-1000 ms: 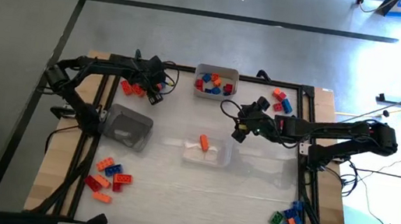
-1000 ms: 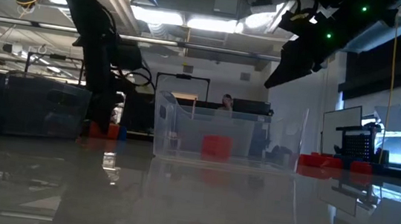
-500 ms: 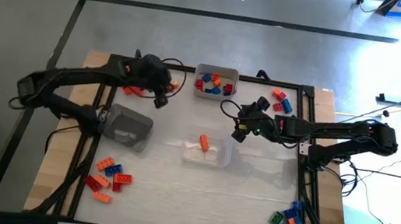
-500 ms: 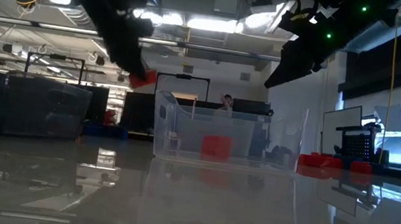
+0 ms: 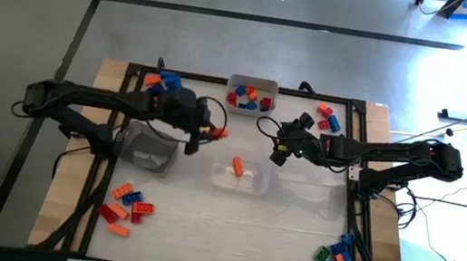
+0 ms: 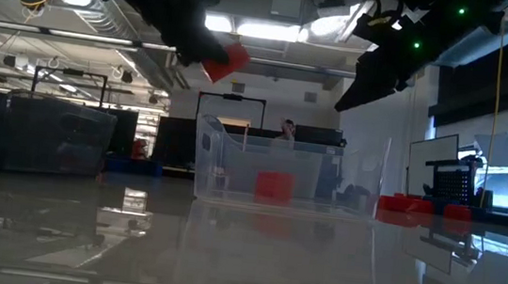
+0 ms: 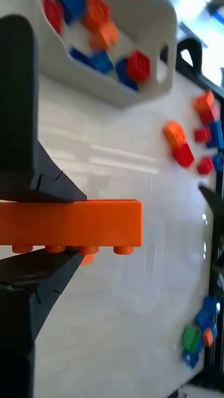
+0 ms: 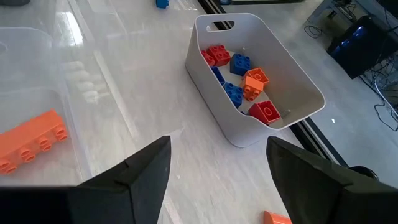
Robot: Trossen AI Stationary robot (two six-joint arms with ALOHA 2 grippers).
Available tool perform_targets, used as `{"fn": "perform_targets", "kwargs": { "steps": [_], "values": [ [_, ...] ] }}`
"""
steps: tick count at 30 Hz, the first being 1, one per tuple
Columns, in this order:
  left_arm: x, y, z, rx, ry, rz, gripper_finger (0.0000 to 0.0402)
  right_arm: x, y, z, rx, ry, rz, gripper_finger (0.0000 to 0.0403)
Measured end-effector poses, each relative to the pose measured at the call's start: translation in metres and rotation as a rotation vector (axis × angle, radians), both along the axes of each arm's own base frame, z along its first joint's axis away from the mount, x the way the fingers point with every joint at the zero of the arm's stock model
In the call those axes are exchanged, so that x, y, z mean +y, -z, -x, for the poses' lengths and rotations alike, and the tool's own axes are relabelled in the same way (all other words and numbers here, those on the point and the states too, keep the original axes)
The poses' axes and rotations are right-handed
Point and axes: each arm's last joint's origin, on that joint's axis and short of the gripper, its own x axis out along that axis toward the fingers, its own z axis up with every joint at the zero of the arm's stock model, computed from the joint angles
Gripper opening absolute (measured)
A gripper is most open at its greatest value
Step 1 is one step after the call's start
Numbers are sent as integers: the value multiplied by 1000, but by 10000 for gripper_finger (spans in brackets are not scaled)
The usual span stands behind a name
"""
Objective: Sort blocks by size
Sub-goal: Put the big orange game piece into the transparent bin
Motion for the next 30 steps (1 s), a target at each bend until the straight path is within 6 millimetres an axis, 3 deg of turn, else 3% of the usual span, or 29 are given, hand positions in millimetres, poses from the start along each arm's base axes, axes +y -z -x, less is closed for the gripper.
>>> {"fn": "perform_targets", "kwargs": {
  "steps": [12, 30],
  "values": [
    [-22, 31, -34, 11, 106, -17, 88, 0, 0, 0, -2, 0, -1, 261],
    [-30, 59, -52, 44, 132, 5, 94, 0, -1, 0, -9, 2, 0, 261]
  ]
}}
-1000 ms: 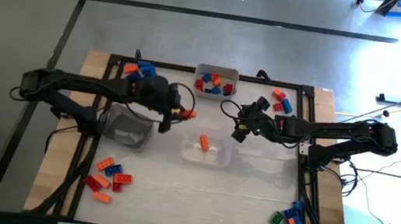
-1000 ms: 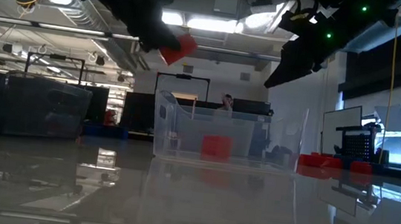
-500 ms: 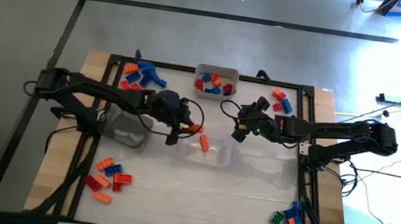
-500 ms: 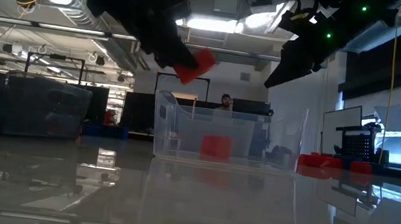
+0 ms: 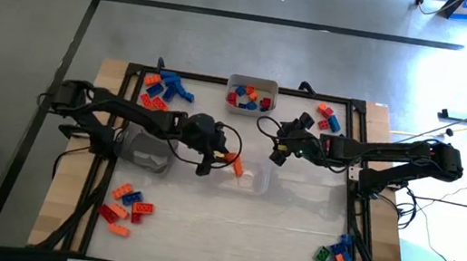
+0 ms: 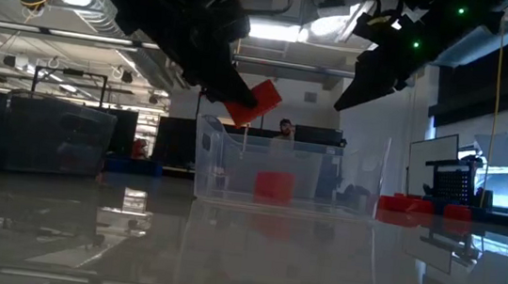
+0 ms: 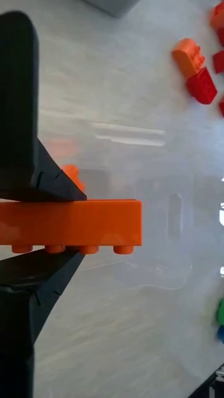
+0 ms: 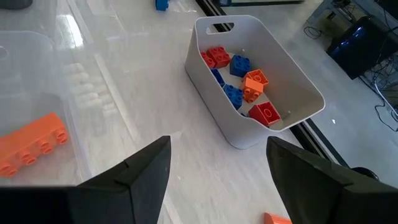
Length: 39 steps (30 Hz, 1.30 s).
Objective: Sort blocks by size
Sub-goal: Put the big orange game piece into the transparent bin
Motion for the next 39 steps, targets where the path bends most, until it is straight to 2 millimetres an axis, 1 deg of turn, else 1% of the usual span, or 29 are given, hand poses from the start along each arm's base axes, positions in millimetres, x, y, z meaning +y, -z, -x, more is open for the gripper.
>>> {"fn": "perform_targets", "kwargs": {
  "steps": [2, 4, 11, 13, 16, 19, 23, 25, 28, 30, 34, 39],
  "values": [
    [0, 1, -1, 2, 5, 8, 97, 0, 0, 0, 0, 1, 0, 261],
    [0, 2, -1, 7, 2, 21, 112, 0, 0, 0, 0, 0, 0, 261],
    [0, 0, -1, 22, 11, 11, 198, 0, 0, 0, -1, 0, 1, 261],
    [2, -6, 0, 49, 5, 2, 213, 0, 0, 0, -3, 0, 1, 261],
    [10, -24, 7, 82, -32, -19, 222, 0, 0, 0, -3, 0, 1, 261],
    [19, -40, 21, 108, -108, -49, 222, 0, 0, 0, -3, 0, 2, 261],
    [35, -58, 48, 157, -293, -118, 216, 0, 0, 0, -3, 0, 2, 261],
    [45, -64, 63, 194, -406, -145, 213, 0, 0, 0, -5, 0, 2, 261],
    [60, -67, 84, 271, -571, -163, 210, 0, 0, 0, -5, -1, 1, 261],
    [71, -64, 97, 334, -676, -170, 210, 0, 0, 0, -5, -1, 1, 261],
    [94, -47, 120, 445, -854, -130, 210, 0, 0, 0, -5, -2, 1, 261],
    [112, -26, 139, 552, -1010, -43, 209, 0, 0, 0, -1, -7, 6, 261]
  ]
}}
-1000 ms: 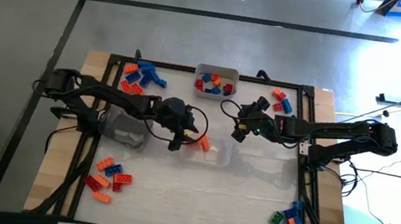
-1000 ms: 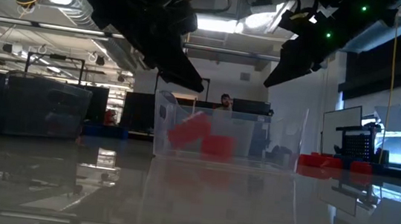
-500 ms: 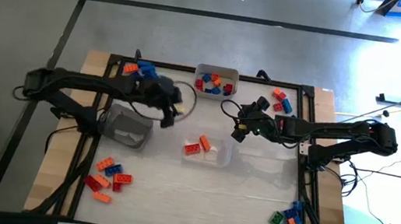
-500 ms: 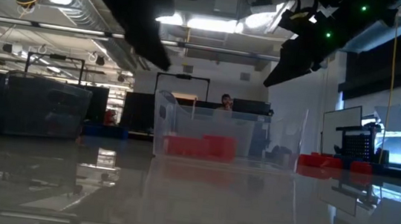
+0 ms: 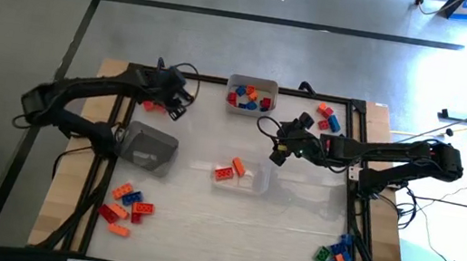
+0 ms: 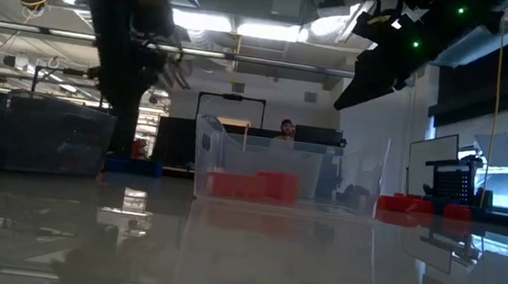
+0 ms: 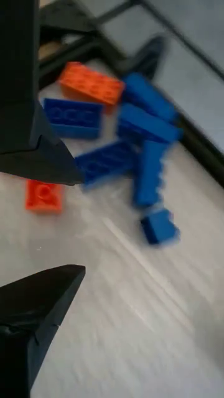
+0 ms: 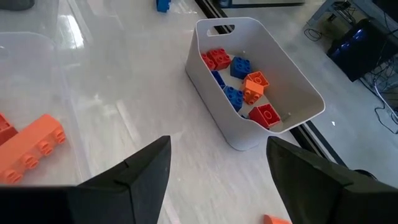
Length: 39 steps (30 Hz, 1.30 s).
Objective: Sort blocks by size
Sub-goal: Put the big orange game piece into the transparent bin
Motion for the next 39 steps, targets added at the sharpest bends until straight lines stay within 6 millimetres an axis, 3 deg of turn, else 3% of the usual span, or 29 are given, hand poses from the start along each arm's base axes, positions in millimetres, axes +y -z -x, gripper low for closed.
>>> {"fn": "perform_targets", "kwargs": {
  "steps": [8, 23, 29, 39],
  "values": [
    [18, 31, 11, 103, -136, 104, 209, 0, 0, 0, 1, -1, 0, 261],
    [31, 69, 8, 243, -164, 233, 209, 0, 0, 0, 4, -4, 3, 261],
    [24, 72, -5, 217, -85, 230, 209, 0, 0, 0, 3, -4, 3, 261],
    [-4, 66, -40, 106, 115, 248, 209, 0, 0, 0, -2, -5, 4, 261]
  ]
}}
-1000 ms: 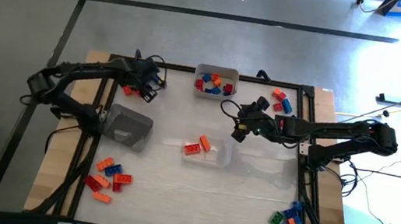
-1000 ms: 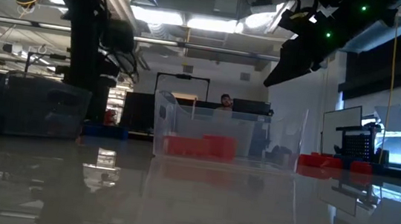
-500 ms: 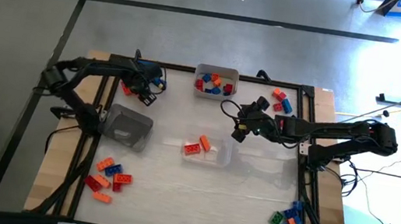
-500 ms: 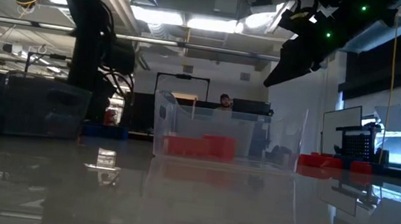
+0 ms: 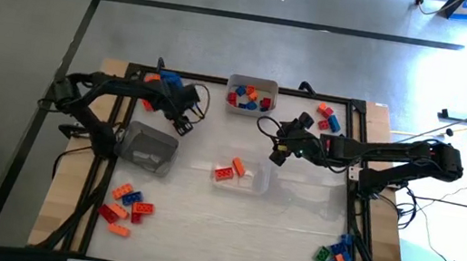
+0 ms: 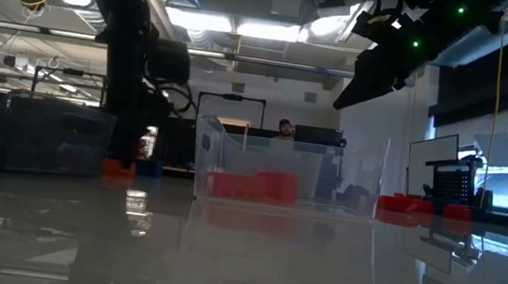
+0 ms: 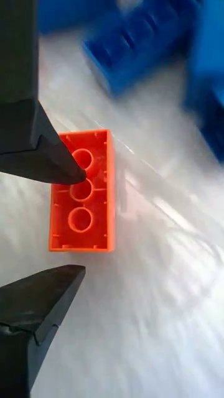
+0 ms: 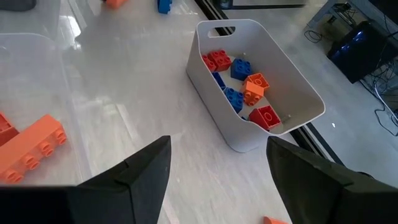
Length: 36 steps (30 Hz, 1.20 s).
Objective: Sort blocks by size
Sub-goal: Put the big orange game piece into the transparent bin
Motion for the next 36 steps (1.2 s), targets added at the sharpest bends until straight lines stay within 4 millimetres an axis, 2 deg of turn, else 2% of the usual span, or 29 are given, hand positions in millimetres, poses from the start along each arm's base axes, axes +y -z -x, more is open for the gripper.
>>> {"fn": "perform_targets", "kwargs": {
  "steps": [5, 9, 16, 19, 24, 28, 32, 36],
  "values": [
    [-16, -3, -22, -154, 171, 56, 209, 0, 0, 0, 0, 0, 0, 261],
    [-26, -9, -32, -158, 279, 53, 209, 0, 0, 0, 2, -2, 3, 261],
    [-33, -41, -41, -175, 456, -24, 209, 0, 0, 0, 2, -3, 3, 261],
    [-33, -47, -37, -115, 625, -84, 209, 0, 0, 0, 2, -3, 4, 261],
    [-33, -44, -33, 60, 976, -159, 209, 0, 0, 0, 2, -3, 4, 261],
    [-33, -43, -33, 130, 1209, -205, 209, 0, 0, 0, 2, -3, 4, 261],
    [-33, -43, -33, 158, 1311, -222, 209, 0, 0, 0, 2, -3, 4, 261],
    [-33, -37, -34, 171, 1315, -186, 209, 0, 0, 0, 3, -4, 4, 261]
  ]
}}
